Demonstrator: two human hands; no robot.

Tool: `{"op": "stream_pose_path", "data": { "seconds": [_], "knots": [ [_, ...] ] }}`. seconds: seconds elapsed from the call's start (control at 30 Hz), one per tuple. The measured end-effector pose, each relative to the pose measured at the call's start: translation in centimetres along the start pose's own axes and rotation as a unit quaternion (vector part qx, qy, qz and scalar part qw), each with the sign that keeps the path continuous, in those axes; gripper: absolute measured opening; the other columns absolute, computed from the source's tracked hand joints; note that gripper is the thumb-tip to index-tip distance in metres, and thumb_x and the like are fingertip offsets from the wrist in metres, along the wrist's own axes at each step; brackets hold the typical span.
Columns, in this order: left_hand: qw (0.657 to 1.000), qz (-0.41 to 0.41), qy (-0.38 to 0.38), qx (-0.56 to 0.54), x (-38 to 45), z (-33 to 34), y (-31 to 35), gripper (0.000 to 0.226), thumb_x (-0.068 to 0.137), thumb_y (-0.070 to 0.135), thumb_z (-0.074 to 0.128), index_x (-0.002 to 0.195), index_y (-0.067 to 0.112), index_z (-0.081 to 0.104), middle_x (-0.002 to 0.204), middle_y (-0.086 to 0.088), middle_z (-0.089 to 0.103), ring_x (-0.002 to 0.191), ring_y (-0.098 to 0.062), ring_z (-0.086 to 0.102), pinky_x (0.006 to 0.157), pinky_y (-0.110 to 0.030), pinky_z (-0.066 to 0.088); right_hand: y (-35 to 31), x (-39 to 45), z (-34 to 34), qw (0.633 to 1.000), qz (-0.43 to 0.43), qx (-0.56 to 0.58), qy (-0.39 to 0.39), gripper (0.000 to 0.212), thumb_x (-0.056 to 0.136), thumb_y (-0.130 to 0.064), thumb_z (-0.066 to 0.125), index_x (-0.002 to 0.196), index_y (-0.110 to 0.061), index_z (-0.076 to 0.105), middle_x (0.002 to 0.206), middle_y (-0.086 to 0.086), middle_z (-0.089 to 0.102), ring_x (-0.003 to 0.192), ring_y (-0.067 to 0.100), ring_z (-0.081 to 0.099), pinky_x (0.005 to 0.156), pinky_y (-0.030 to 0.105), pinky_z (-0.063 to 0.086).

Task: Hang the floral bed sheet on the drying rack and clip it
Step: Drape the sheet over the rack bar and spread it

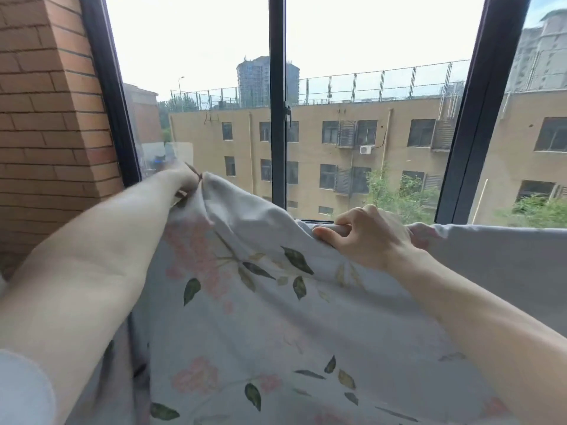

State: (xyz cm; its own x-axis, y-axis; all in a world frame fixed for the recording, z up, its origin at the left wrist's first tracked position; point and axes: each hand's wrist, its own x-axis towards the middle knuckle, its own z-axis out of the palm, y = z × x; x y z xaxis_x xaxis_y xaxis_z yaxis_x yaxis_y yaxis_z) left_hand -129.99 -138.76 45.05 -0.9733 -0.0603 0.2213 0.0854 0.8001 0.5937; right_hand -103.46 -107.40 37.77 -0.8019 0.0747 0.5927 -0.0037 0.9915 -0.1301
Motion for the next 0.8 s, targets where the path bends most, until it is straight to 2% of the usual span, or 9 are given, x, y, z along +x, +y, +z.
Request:
{"op": "stream_pose_path", "data": {
  "seconds": [0.07, 0.13, 0.23, 0.33, 0.43, 0.53, 0.67, 0.73, 0.8],
  "knots": [
    [0.984, 0.011, -0.124, 0.131, 0.4, 3.0, -1.6, 0.020, 0.090, 0.023, 0.075, 0.107, 0.013, 0.079, 0.107, -0.006, 0.075, 0.089, -0.023, 0.069, 0.084, -0.038, 0.061, 0.0, 0.5, 0.1, 1.000, 0.016, 0.008, -0.021, 0.069, 0.083, -0.083, 0.046, 0.053, -0.020, 0.048, 0.056, -0.003, 0.055, 0.057, 0.022, 0.055, 0.054, 0.033, 0.039],
    [0.943, 0.029, -0.227, 0.240, 0.6, 4.3, -2.1, 0.029, 0.092, 0.018, 0.071, 0.120, 0.014, 0.076, 0.117, -0.002, 0.072, 0.100, -0.021, 0.066, 0.093, -0.039, 0.056, -0.1, 1.2, 0.3, 0.999, 0.027, 0.007, -0.032, 0.070, 0.084, -0.080, 0.044, 0.052, -0.018, 0.047, 0.058, -0.001, 0.056, 0.059, 0.023, 0.054, 0.054, 0.032, 0.035],
    [0.912, 0.051, -0.290, 0.287, 0.2, 3.8, -1.9, 0.030, 0.093, 0.017, 0.071, 0.122, 0.009, 0.075, 0.127, -0.005, 0.071, 0.100, -0.020, 0.063, 0.097, -0.040, 0.052, -0.5, 1.6, 0.3, 0.998, 0.034, 0.002, -0.048, 0.072, 0.088, -0.078, 0.041, 0.052, -0.017, 0.052, 0.057, 0.000, 0.057, 0.059, 0.021, 0.054, 0.054, 0.031, 0.032],
    [0.924, 0.069, -0.277, 0.256, -1.5, 2.4, -1.5, 0.018, 0.089, 0.020, 0.074, 0.106, 0.016, 0.081, 0.115, -0.003, 0.075, 0.095, -0.020, 0.068, 0.087, -0.038, 0.059, -0.9, 1.8, 0.1, 0.996, 0.042, 0.006, -0.075, 0.074, 0.091, -0.076, 0.040, 0.051, -0.016, 0.054, 0.051, -0.001, 0.056, 0.056, 0.021, 0.055, 0.052, 0.030, 0.032],
    [0.959, 0.093, -0.220, 0.152, -4.6, 0.4, -1.2, 0.006, 0.085, 0.030, 0.078, 0.086, 0.028, 0.084, 0.097, 0.002, 0.078, 0.091, -0.019, 0.073, 0.080, -0.036, 0.063, -1.0, 1.9, -0.2, 0.993, 0.061, 0.015, -0.100, 0.074, 0.095, -0.074, 0.039, 0.051, -0.015, 0.050, 0.050, -0.002, 0.053, 0.055, 0.022, 0.056, 0.054, 0.031, 0.036],
    [0.976, 0.122, -0.169, 0.057, -8.5, -1.2, -1.3, 0.028, 0.095, 0.048, 0.067, 0.084, 0.028, 0.083, 0.090, 0.001, 0.078, 0.088, -0.021, 0.072, 0.078, -0.035, 0.058, -1.5, 1.8, -1.3, 0.985, 0.091, 0.044, -0.137, 0.064, 0.098, -0.066, 0.043, 0.065, -0.018, 0.069, 0.059, -0.001, 0.062, 0.062, 0.024, 0.065, 0.055, 0.030, 0.051],
    [0.969, 0.162, -0.125, 0.141, -13.9, -1.5, -3.3, 0.053, 0.099, 0.070, 0.036, 0.094, 0.031, 0.072, 0.086, -0.003, 0.072, 0.078, -0.022, 0.067, 0.068, -0.034, 0.052, -2.0, 1.9, -2.7, 0.971, 0.123, 0.105, -0.174, 0.053, 0.102, -0.055, 0.049, 0.066, -0.021, 0.067, 0.058, 0.005, 0.062, 0.049, 0.029, 0.064, 0.037, 0.025, 0.046],
    [0.969, 0.177, -0.079, 0.155, -15.0, -1.0, -4.4, 0.066, 0.100, 0.071, 0.029, 0.076, 0.018, 0.062, 0.074, -0.007, 0.067, 0.073, -0.026, 0.065, 0.064, -0.035, 0.045, -2.2, 2.0, -2.8, 0.970, 0.118, 0.120, -0.177, 0.053, 0.104, -0.053, 0.048, 0.071, -0.018, 0.069, 0.063, 0.012, 0.067, 0.043, 0.026, 0.060, 0.037, 0.025, 0.044],
    [0.974, 0.171, -0.059, 0.136, -15.0, -0.6, -4.4, 0.066, 0.101, 0.069, 0.032, 0.065, 0.017, 0.049, 0.063, -0.006, 0.061, 0.071, -0.029, 0.064, 0.063, -0.036, 0.039, -2.2, 2.3, -2.7, 0.971, 0.118, 0.132, -0.161, 0.051, 0.104, -0.052, 0.048, 0.078, -0.017, 0.075, 0.079, 0.012, 0.073, 0.052, 0.023, 0.063, 0.042, 0.023, 0.045]
  ]
}}
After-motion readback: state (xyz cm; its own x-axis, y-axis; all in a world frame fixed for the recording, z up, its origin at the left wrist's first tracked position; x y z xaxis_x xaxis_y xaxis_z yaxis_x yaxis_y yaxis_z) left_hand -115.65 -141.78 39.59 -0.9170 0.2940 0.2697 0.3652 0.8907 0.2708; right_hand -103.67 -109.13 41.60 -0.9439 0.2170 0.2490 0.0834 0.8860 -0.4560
